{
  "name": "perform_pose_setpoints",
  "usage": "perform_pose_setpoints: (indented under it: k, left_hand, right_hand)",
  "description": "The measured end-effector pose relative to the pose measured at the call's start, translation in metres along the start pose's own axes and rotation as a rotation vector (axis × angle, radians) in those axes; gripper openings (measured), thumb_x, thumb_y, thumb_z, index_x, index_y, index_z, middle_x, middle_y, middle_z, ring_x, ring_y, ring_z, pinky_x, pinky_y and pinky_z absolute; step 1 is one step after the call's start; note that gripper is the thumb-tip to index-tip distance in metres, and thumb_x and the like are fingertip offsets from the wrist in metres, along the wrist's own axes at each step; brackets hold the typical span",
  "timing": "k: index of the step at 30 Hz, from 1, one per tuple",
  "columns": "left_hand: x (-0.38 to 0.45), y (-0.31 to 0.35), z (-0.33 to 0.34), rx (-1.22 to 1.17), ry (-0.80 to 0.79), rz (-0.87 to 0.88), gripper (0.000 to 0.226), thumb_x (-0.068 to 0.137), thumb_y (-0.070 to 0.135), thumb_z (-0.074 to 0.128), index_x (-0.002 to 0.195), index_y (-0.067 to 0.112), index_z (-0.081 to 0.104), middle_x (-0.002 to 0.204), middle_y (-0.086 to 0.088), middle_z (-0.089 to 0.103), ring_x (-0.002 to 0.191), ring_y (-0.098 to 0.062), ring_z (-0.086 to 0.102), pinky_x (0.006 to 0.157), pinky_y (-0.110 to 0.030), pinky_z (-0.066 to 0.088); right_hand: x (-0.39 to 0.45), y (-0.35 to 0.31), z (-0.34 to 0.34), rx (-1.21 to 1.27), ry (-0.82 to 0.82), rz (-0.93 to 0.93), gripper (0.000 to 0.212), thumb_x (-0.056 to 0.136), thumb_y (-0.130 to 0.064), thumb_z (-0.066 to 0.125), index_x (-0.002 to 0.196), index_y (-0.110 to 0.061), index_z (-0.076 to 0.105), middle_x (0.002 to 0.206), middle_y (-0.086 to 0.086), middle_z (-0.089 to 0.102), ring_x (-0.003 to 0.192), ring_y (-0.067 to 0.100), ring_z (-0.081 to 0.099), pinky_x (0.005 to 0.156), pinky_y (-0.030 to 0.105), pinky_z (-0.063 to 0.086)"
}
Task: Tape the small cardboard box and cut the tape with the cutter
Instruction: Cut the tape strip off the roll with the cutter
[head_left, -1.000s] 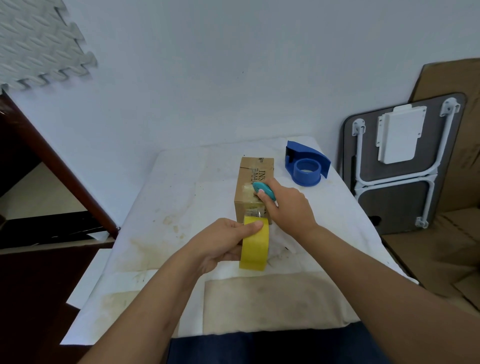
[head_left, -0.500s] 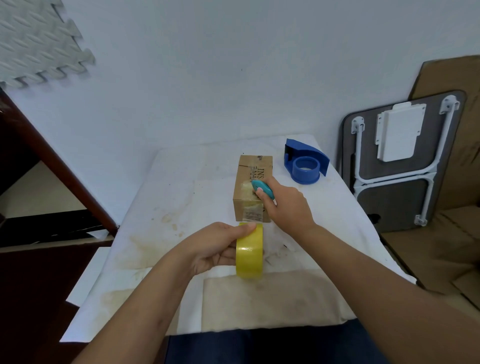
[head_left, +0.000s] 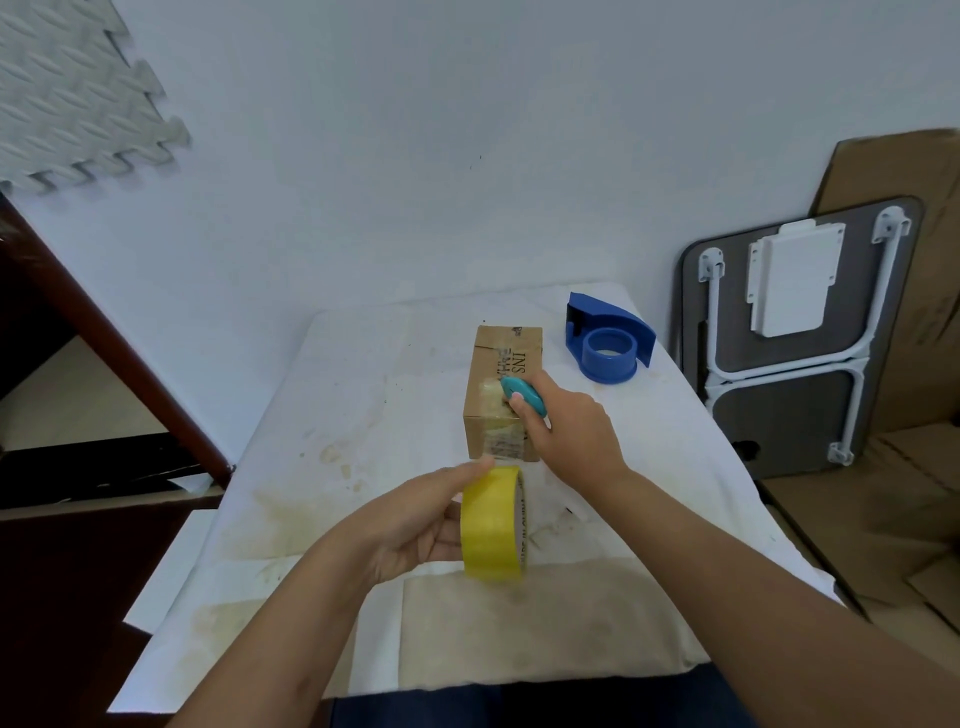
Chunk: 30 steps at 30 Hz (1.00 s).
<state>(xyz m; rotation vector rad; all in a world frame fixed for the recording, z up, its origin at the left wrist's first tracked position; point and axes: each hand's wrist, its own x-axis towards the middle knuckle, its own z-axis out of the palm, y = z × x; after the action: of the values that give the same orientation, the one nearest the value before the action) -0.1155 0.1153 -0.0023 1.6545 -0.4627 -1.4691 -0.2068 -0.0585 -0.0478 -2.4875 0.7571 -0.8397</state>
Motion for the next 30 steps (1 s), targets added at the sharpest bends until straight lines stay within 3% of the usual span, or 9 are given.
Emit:
perform_pose_setpoints:
  k: [4,9,13,18,22,25,30]
  left_hand:
    - [0.008,0.000,-0.001,0.018,0.064,0.011,0.055,0.091,0.058,0.051,0.132,0.021,0.052,0.108,-0.014,0.075,0.099,-0.030,0.073,0.085,-0.044,0.059]
    - [0.013,0.007,0.000,-0.119,0.009,-0.059,0.038,0.095,0.034,0.057,0.126,0.013,0.061,0.111,-0.021,0.073,0.101,-0.035,0.070,0.089,-0.046,0.057]
    - [0.019,0.015,0.009,-0.250,-0.020,-0.033,0.037,0.092,0.015,0.053,0.128,0.010,0.055,0.111,-0.032,0.068,0.086,-0.038,0.074,0.072,-0.041,0.063]
    - [0.029,0.017,0.019,-0.227,0.065,0.008,0.034,0.099,0.021,0.049,0.129,0.006,0.052,0.112,-0.034,0.066,0.059,-0.029,0.073,0.053,-0.034,0.061]
    - [0.027,0.019,0.013,-0.178,0.094,-0.008,0.025,0.098,0.015,0.052,0.117,0.001,0.059,0.083,-0.025,0.074,0.048,-0.022,0.068,0.050,-0.029,0.060]
    - [0.024,0.022,0.009,-0.159,0.107,-0.028,0.016,0.096,0.013,0.056,0.102,0.001,0.065,0.065,-0.017,0.074,0.044,-0.018,0.066,0.046,-0.025,0.058]
    - [0.026,0.023,0.014,-0.166,0.077,-0.029,0.015,0.097,0.010,0.052,0.102,0.001,0.062,0.070,-0.021,0.074,0.044,-0.018,0.065,0.049,-0.025,0.058]
  right_hand:
    - [0.000,0.000,0.001,0.007,0.015,-0.004,0.035,0.099,-0.043,0.041,0.127,-0.025,0.051,0.094,-0.001,0.071,0.069,0.011,0.061,0.056,0.021,0.044]
    - [0.000,-0.001,0.001,0.013,0.025,-0.001,0.035,0.099,-0.042,0.041,0.128,-0.024,0.052,0.097,0.000,0.071,0.073,0.013,0.063,0.058,0.023,0.045]
    - [-0.001,-0.002,0.001,0.030,0.030,0.013,0.036,0.099,-0.042,0.042,0.129,-0.024,0.052,0.098,0.002,0.072,0.075,0.015,0.065,0.061,0.029,0.051]
    - [-0.001,-0.002,-0.001,0.036,0.030,0.022,0.036,0.099,-0.041,0.042,0.128,-0.023,0.052,0.096,0.002,0.072,0.073,0.016,0.064,0.061,0.030,0.051]
    - [-0.001,-0.002,0.000,0.057,0.026,0.031,0.035,0.099,-0.042,0.043,0.127,-0.024,0.052,0.097,0.003,0.072,0.074,0.017,0.066,0.062,0.035,0.055]
    - [-0.001,-0.002,-0.001,0.061,0.035,0.020,0.032,0.098,-0.040,0.044,0.124,-0.023,0.055,0.092,0.003,0.072,0.072,0.019,0.065,0.059,0.031,0.049]
    - [-0.002,-0.002,-0.001,0.062,0.042,0.017,0.033,0.098,-0.040,0.044,0.124,-0.023,0.055,0.093,0.002,0.072,0.071,0.017,0.064,0.058,0.027,0.047]
